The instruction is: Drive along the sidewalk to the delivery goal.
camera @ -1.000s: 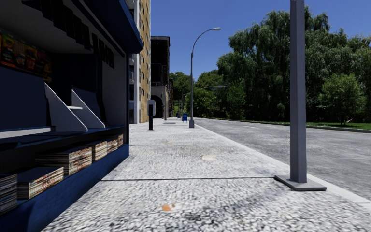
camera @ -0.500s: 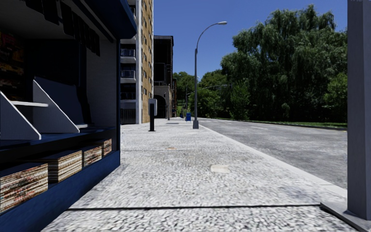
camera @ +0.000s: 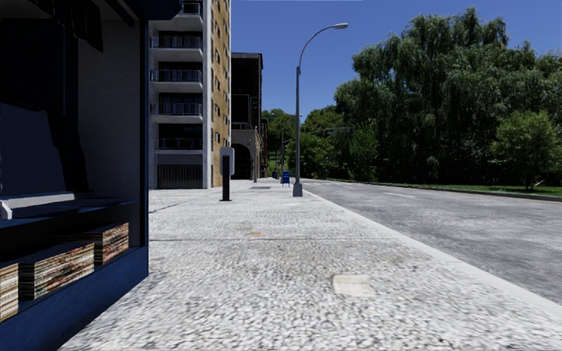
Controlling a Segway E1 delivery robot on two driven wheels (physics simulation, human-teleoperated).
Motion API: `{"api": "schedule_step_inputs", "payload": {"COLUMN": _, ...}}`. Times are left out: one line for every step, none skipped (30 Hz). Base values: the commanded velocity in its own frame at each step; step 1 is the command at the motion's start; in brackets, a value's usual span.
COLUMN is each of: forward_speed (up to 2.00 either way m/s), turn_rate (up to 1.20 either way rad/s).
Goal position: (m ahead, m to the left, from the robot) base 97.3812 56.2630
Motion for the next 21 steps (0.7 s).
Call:
{"api": "schedule_step_inputs", "payload": {"forward_speed": 1.72, "turn_rate": 0.0}}
{"api": "schedule_step_inputs", "payload": {"forward_speed": 1.73, "turn_rate": 0.0}}
{"api": "schedule_step_inputs", "payload": {"forward_speed": 1.74, "turn_rate": 0.0}}
{"api": "schedule_step_inputs", "payload": {"forward_speed": 1.74, "turn_rate": 0.0}}
{"api": "schedule_step_inputs", "payload": {"forward_speed": 1.78, "turn_rate": 0.0}}
{"api": "schedule_step_inputs", "payload": {"forward_speed": 1.78, "turn_rate": 0.0}}
{"api": "schedule_step_inputs", "payload": {"forward_speed": 1.81, "turn_rate": 0.0}}
{"api": "schedule_step_inputs", "payload": {"forward_speed": 1.83, "turn_rate": 0.0}}
{"api": "schedule_step_inputs", "payload": {"forward_speed": 1.85, "turn_rate": 0.0}}
{"api": "schedule_step_inputs", "payload": {"forward_speed": 1.85, "turn_rate": 0.0}}
{"api": "schedule_step_inputs", "payload": {"forward_speed": 1.87, "turn_rate": 0.0}}
{"api": "schedule_step_inputs", "payload": {"forward_speed": 1.88, "turn_rate": 0.0}}
{"api": "schedule_step_inputs", "payload": {"forward_speed": 1.88, "turn_rate": 0.0}}
{"api": "schedule_step_inputs", "payload": {"forward_speed": 1.88, "turn_rate": 0.0}}
{"api": "schedule_step_inputs", "payload": {"forward_speed": 1.88, "turn_rate": 0.0}}
{"api": "schedule_step_inputs", "payload": {"forward_speed": 1.89, "turn_rate": 0.0}}
{"api": "schedule_step_inputs", "payload": {"forward_speed": 1.9, "turn_rate": 0.0}}
{"api": "schedule_step_inputs", "payload": {"forward_speed": 1.94, "turn_rate": 0.0}}
{"api": "schedule_step_inputs", "payload": {"forward_speed": 2.0, "turn_rate": 0.0}}
{"api": "schedule_step_inputs", "payload": {"forward_speed": 2.0, "turn_rate": 0.0}}
{"api": "schedule_step_inputs", "payload": {"forward_speed": 2.0, "turn_rate": 0.0}}
